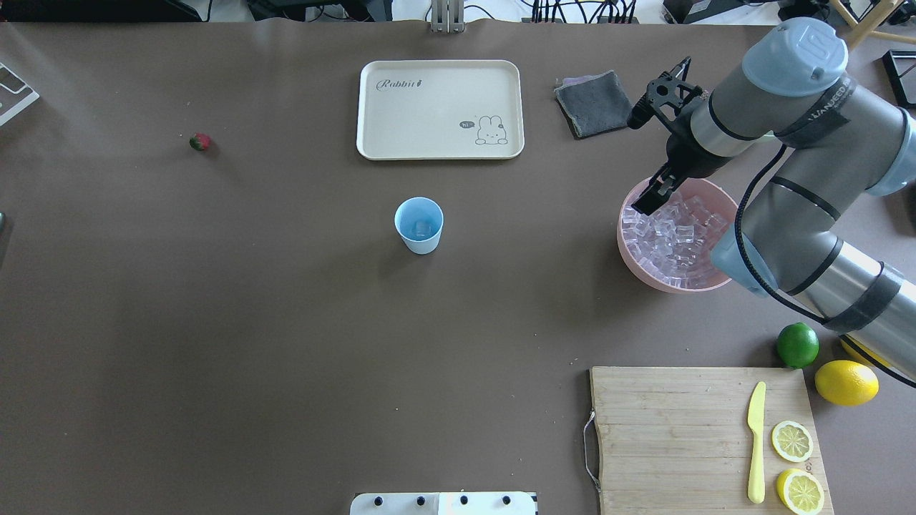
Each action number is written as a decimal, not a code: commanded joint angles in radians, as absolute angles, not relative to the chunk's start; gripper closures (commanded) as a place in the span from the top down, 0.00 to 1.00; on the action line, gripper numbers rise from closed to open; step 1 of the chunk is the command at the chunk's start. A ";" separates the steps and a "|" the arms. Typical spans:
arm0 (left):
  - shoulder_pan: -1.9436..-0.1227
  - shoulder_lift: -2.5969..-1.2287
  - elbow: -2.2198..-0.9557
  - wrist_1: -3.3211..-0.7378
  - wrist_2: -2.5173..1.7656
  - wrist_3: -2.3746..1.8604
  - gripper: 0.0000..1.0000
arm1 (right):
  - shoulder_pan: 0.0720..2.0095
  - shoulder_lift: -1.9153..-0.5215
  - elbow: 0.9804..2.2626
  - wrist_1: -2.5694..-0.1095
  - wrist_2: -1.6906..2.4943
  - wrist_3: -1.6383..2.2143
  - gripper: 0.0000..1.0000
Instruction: Mash ice and strawberries in cup
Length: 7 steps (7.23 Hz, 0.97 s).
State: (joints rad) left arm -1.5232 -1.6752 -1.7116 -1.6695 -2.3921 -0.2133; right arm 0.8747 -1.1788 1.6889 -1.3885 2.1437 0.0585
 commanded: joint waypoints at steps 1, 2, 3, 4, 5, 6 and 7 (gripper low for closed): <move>-1.523 -1.675 -1.712 -1.669 -2.391 -0.215 0.98 | 0.861 -1.190 1.700 -1.388 2.143 0.048 0.81; -1.523 -1.675 -1.715 -1.669 -2.391 -0.215 0.98 | 0.853 -1.193 1.698 -1.388 2.132 0.046 0.71; -1.523 -1.675 -1.715 -1.669 -2.391 -0.215 0.98 | 0.853 -1.190 1.700 -1.388 2.129 0.048 0.62; -1.523 -1.677 -1.712 -1.669 -2.391 -0.215 0.98 | 0.847 -1.192 1.700 -1.388 2.115 0.048 0.53; -1.523 -1.675 -1.712 -1.669 -2.391 -0.215 0.98 | 0.845 -1.189 1.701 -1.388 2.102 0.049 0.50; -1.523 -1.675 -1.712 -1.669 -2.391 -0.215 0.98 | 0.839 -1.183 1.700 -1.390 2.099 0.055 0.46; -1.523 -1.675 -1.712 -1.669 -2.391 -0.215 0.98 | 0.839 -1.186 1.700 -1.390 2.085 0.058 0.46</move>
State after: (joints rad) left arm -1.5232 -1.6754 -1.7121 -1.6690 -2.3915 -0.2148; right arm 0.8414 -1.1858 1.7001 -1.3893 2.0983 0.0538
